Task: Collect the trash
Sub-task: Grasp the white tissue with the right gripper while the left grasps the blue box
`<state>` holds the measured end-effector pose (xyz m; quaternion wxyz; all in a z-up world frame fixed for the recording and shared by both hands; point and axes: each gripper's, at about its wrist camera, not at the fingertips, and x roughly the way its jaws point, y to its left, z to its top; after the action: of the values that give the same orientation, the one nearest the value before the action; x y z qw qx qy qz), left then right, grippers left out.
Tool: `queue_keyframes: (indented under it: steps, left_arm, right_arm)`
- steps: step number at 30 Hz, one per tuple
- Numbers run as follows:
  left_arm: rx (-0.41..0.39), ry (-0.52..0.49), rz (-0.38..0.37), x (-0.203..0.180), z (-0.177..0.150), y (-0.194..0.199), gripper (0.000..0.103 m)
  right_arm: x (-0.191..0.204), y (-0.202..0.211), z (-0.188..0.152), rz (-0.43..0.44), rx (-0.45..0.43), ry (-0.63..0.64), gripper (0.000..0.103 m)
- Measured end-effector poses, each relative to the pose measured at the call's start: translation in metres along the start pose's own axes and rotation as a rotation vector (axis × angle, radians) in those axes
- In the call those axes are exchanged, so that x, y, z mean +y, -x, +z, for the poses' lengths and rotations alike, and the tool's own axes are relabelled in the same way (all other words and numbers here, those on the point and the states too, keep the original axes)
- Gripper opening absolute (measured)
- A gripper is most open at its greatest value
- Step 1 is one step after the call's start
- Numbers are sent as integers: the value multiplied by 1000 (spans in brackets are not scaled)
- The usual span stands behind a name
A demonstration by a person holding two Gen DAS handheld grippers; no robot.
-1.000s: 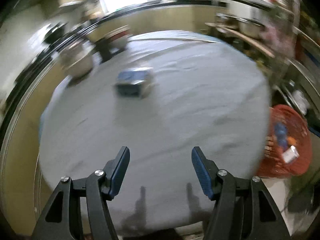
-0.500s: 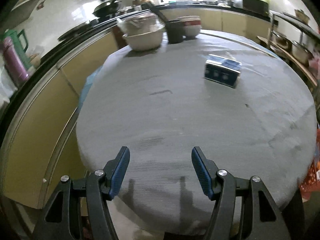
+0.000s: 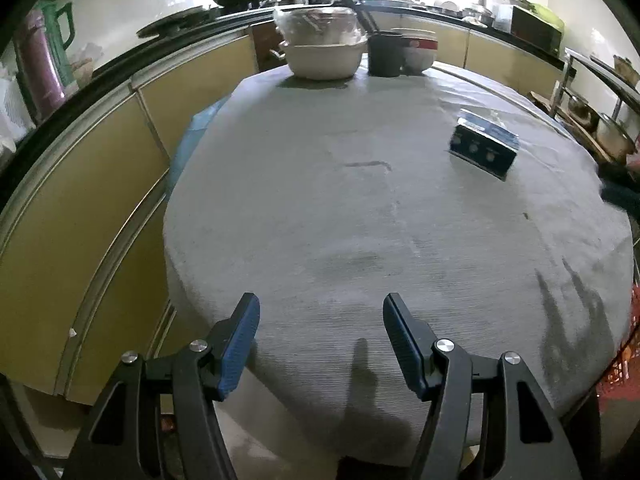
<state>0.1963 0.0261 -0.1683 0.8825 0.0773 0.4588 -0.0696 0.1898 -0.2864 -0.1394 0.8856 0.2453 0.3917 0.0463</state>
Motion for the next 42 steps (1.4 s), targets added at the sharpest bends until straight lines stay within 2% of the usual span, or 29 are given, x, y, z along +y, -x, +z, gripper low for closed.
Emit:
queue_keyframes:
  steps: [6, 12, 18, 22, 27, 29, 31, 33, 36, 39, 42]
  left_arm:
    - [18, 24, 16, 15, 4, -12, 65]
    - [55, 83, 41, 32, 12, -30, 65]
    - [64, 100, 53, 33, 22, -38, 65]
    - [58, 94, 56, 28, 29, -41, 65]
    - [50, 90, 60, 26, 36, -43, 65]
    - [49, 94, 58, 25, 38, -44, 65]
    - [49, 98, 56, 24, 40, -44, 65]
    - [45, 99, 51, 22, 42, -42, 65]
    - [27, 90, 47, 17, 45, -37, 65]
    - [-1, 68, 31, 10, 56, -32, 65]
    - [-36, 37, -35, 0, 74, -29, 65]
  right_arm:
    - [0, -57, 58, 63, -7, -31, 53]
    - [-1, -106, 99, 87, 1, -52, 53]
    - [-8, -150, 120, 135, 88, -66, 53]
    - [-10, -166, 109, 151, 179, -71, 54]
    - [0, -150, 57, 329, 283, -97, 54]
    - [12, -141, 33, 378, 331, -67, 54]
    - [18, -130, 24, 366, 313, -15, 54]
    - [13, -119, 30, 330, 245, -7, 54]
    - [-6, -105, 55, 150, 100, -30, 54]
    - [-18, -104, 75, -7, 7, -30, 54]
    - [-24, -122, 91, -66, 6, -47, 54]
